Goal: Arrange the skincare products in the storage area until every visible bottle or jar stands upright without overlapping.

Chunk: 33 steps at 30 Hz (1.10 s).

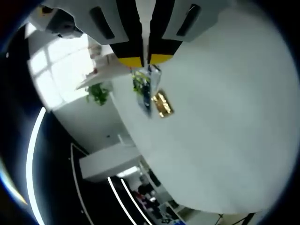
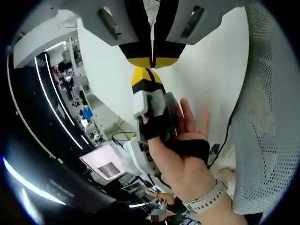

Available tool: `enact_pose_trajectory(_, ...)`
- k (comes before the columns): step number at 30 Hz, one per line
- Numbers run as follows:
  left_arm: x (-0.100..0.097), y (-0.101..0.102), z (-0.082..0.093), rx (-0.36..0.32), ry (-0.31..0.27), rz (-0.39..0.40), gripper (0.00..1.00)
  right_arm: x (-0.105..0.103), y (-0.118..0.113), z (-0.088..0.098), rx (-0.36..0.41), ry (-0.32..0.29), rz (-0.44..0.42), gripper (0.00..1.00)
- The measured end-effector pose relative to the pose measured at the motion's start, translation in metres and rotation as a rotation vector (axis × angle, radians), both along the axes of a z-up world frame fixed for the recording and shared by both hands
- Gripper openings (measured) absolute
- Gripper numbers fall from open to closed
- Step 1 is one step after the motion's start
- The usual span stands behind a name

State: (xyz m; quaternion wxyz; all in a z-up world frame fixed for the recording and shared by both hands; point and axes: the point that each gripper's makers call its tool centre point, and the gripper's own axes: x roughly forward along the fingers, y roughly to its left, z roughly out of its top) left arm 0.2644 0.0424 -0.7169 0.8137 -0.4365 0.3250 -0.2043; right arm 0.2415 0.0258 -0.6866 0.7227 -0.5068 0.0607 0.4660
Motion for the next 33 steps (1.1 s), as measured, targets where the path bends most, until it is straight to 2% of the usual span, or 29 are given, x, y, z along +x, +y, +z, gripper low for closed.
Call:
enact_pose_trajectory(1, 0.001, 0.002, 0.005, -0.065, 0.049, -0.003, 0.00, 0.002, -0.003, -0.001, 0.006, 0.014, -0.012, 0.01)
enact_pose_trajectory(3, 0.005, 0.008, 0.001, -0.023, 0.016, -0.007, 0.00, 0.001, -0.014, 0.001, 0.037, 0.044, -0.048, 0.01)
enact_pose_trajectory(6, 0.001, 0.003, 0.003, -0.004, 0.003, -0.027, 0.00, 0.000, -0.028, 0.004, 0.052, 0.053, -0.085, 0.01)
enact_pose_trajectory(7, 0.003, 0.005, 0.004, -0.017, 0.011, -0.034, 0.00, 0.000, -0.037, 0.001, 0.048, 0.086, -0.120, 0.01)
enact_pose_trajectory(8, 0.004, 0.007, 0.005, 0.012, -0.010, -0.056, 0.00, -0.003, -0.038, 0.004, 0.059, 0.080, -0.118, 0.01)
enact_pose_trajectory(10, 0.000, 0.001, 0.006, 0.048, -0.033, -0.084, 0.01, -0.010, -0.050, 0.001, 0.074, 0.135, -0.160, 0.01)
enact_pose_trajectory(11, -0.001, -0.001, 0.008, 0.060, -0.047, -0.096, 0.02, -0.012, -0.056, 0.005, 0.100, 0.131, -0.162, 0.01)
enact_pose_trajectory(13, -0.003, -0.005, 0.009, 0.100, -0.075, -0.145, 0.07, -0.017, -0.065, 0.001, 0.088, 0.175, -0.190, 0.01)
enact_pose_trajectory(15, -0.003, -0.006, 0.011, 0.136, -0.094, -0.170, 0.07, -0.019, -0.076, 0.001, 0.106, 0.187, -0.210, 0.01)
enact_pose_trajectory(18, -0.006, -0.010, 0.015, 0.210, -0.142, -0.220, 0.10, -0.020, -0.090, 0.001, 0.116, 0.225, -0.250, 0.01)
enact_pose_trajectory(21, -0.011, -0.016, 0.022, 0.313, -0.207, -0.276, 0.16, -0.024, -0.110, 0.001, 0.128, 0.254, -0.287, 0.05)
enact_pose_trajectory(25, -0.016, -0.022, 0.031, 0.434, -0.285, -0.341, 0.22, -0.022, -0.129, -0.001, 0.133, 0.280, -0.331, 0.07)
enact_pose_trajectory(27, -0.018, -0.024, 0.034, 0.469, -0.308, -0.353, 0.24, -0.020, -0.138, -0.001, 0.144, 0.296, -0.353, 0.07)
enact_pose_trajectory(28, -0.020, -0.027, 0.035, 0.513, -0.338, -0.381, 0.27, -0.019, -0.142, -0.001, 0.147, 0.305, -0.361, 0.08)
enact_pose_trajectory(30, -0.020, -0.022, 0.036, 0.583, -0.371, -0.401, 0.32, -0.017, -0.152, -0.001, 0.149, 0.310, -0.380, 0.10)
enact_pose_trajectory(33, -0.024, -0.028, 0.041, 0.644, -0.405, -0.423, 0.34, -0.017, -0.161, -0.002, 0.139, 0.312, -0.389, 0.12)
